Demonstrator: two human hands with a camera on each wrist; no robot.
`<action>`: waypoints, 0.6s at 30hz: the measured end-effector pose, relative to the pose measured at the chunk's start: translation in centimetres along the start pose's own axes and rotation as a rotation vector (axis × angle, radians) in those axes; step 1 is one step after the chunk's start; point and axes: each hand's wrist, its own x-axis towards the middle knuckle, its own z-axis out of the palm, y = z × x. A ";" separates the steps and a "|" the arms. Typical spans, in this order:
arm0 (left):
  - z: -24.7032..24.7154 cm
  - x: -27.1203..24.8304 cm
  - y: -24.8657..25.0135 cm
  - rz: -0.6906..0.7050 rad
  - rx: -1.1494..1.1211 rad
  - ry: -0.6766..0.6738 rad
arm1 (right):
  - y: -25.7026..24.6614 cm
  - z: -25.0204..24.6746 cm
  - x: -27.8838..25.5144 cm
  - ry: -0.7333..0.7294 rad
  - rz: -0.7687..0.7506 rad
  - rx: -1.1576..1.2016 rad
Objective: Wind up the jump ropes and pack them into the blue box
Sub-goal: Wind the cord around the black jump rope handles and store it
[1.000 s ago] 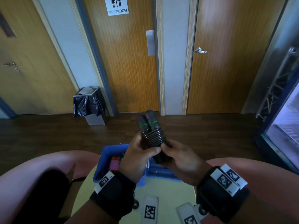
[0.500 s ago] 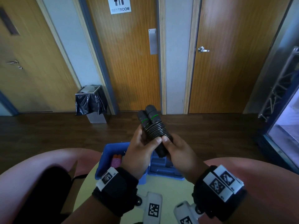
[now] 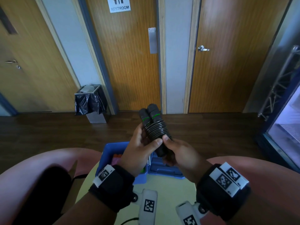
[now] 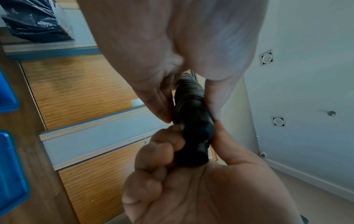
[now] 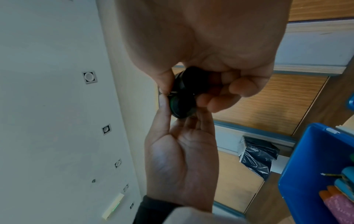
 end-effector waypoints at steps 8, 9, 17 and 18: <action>0.2 -0.6 -0.2 -0.025 0.071 -0.014 | -0.3 0.3 -0.2 0.058 0.065 -0.053; 0.2 -0.6 -0.1 -0.026 0.072 -0.009 | -0.4 0.4 -0.3 0.063 0.060 -0.071; -0.5 -1.0 0.7 -0.056 0.016 -0.115 | -1.0 0.9 -1.0 -0.093 -0.088 -0.396; -0.8 -0.9 0.7 -0.058 0.025 -0.107 | -0.9 0.8 -1.0 -0.110 -0.069 -0.430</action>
